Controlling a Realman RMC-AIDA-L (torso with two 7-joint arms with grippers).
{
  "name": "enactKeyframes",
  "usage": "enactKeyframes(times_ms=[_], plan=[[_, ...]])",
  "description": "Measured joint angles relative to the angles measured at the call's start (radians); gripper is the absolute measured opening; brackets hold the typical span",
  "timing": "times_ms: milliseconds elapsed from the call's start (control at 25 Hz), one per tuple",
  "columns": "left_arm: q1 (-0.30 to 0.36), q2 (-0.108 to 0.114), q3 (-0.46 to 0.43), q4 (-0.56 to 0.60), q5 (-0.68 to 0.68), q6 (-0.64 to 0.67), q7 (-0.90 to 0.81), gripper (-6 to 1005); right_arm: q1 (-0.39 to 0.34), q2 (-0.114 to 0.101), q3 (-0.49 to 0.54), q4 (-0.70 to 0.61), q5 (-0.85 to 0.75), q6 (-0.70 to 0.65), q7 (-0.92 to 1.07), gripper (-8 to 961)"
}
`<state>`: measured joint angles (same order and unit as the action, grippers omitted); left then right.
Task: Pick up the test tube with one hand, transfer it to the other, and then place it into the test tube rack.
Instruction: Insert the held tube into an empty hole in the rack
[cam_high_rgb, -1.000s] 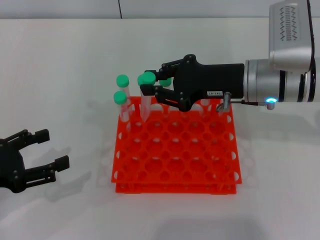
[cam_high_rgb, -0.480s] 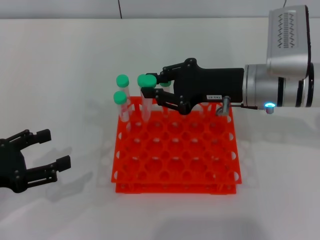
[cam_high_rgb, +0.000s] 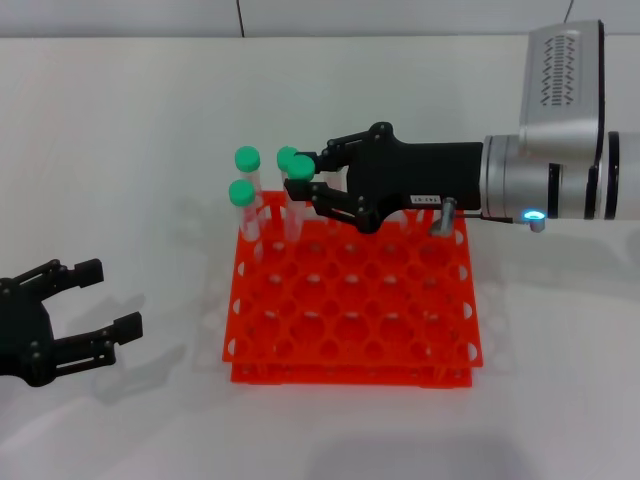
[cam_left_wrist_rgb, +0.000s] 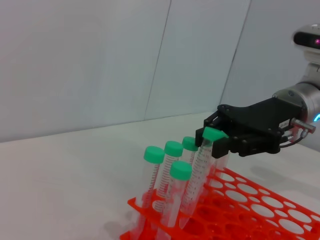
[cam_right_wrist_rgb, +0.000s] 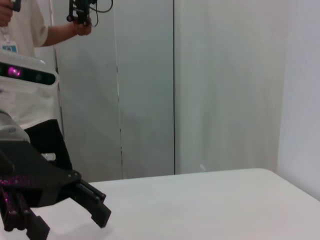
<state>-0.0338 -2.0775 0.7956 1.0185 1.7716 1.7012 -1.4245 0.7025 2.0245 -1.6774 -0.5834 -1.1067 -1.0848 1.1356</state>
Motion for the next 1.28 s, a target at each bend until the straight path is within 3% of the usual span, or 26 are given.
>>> enactKeyframes(times_ms=[1280], plan=[[-0.008, 0.001, -0.003, 0.000, 0.016, 0.000, 0.004, 893, 0.032, 0.000, -0.057, -0.009, 0.000, 0.037, 0.036, 284]])
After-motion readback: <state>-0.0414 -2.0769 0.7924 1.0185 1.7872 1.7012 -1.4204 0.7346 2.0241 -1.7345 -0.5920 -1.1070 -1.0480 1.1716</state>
